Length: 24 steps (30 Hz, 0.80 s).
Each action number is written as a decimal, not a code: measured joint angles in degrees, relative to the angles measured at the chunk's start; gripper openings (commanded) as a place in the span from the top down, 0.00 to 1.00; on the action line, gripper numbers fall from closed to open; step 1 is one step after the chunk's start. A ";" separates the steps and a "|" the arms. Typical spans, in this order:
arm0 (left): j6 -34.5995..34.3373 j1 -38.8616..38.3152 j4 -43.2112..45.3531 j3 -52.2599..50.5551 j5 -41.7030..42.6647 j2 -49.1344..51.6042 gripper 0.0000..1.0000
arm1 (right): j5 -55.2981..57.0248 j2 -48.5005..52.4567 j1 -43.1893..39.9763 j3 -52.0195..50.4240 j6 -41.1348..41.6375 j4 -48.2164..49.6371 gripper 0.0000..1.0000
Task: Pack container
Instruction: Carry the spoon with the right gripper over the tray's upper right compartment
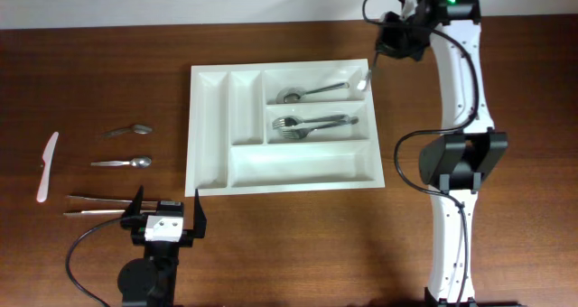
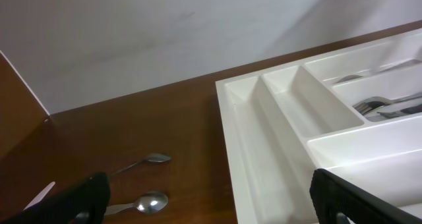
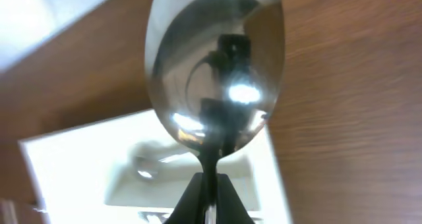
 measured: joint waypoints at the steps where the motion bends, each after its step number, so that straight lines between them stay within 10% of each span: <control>1: 0.00 0.00 0.00 0.00 0.00 0.00 0.01 | -0.33 0.00 0.52 0.00 2.78 0.48 0.96; 14: 0.00 0.00 0.00 0.00 0.00 0.00 0.01 | -1.42 0.00 8.87 0.00 51.43 2.99 0.96; 24: 0.00 0.00 0.00 0.00 0.00 0.00 0.01 | 3.98 0.00 13.81 0.00 71.54 2.99 0.96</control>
